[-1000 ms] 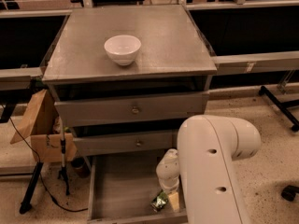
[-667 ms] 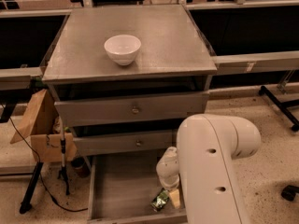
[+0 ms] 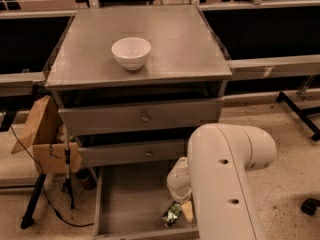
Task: Pick green can from bottom drawer and place on counter
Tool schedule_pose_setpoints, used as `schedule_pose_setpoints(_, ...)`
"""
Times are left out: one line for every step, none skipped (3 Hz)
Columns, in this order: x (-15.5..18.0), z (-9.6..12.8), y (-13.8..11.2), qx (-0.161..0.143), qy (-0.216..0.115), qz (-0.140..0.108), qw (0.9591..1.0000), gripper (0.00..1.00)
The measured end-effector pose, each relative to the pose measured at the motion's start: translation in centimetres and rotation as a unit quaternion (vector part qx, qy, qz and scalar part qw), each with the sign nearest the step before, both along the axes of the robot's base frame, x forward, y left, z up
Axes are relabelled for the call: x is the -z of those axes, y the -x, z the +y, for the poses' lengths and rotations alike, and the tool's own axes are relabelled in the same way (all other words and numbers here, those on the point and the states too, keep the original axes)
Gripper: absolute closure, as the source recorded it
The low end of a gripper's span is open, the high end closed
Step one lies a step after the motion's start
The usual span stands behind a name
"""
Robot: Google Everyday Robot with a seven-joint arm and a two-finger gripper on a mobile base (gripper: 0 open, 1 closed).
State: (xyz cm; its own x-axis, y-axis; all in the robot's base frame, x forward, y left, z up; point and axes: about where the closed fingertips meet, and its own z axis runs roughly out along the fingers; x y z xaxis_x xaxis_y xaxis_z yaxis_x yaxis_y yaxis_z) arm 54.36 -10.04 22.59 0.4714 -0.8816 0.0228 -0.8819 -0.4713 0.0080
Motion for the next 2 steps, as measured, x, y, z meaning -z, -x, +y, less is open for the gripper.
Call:
schedule_pose_setpoints(0.37, 0.26, -0.75, -0.029, -0.015, -0.005, 0.9995, 0.0)
schedule_pose_setpoints(0.88, 0.51, -1.34, -0.055, -0.032, -0.01, 0.9979, 0.0)
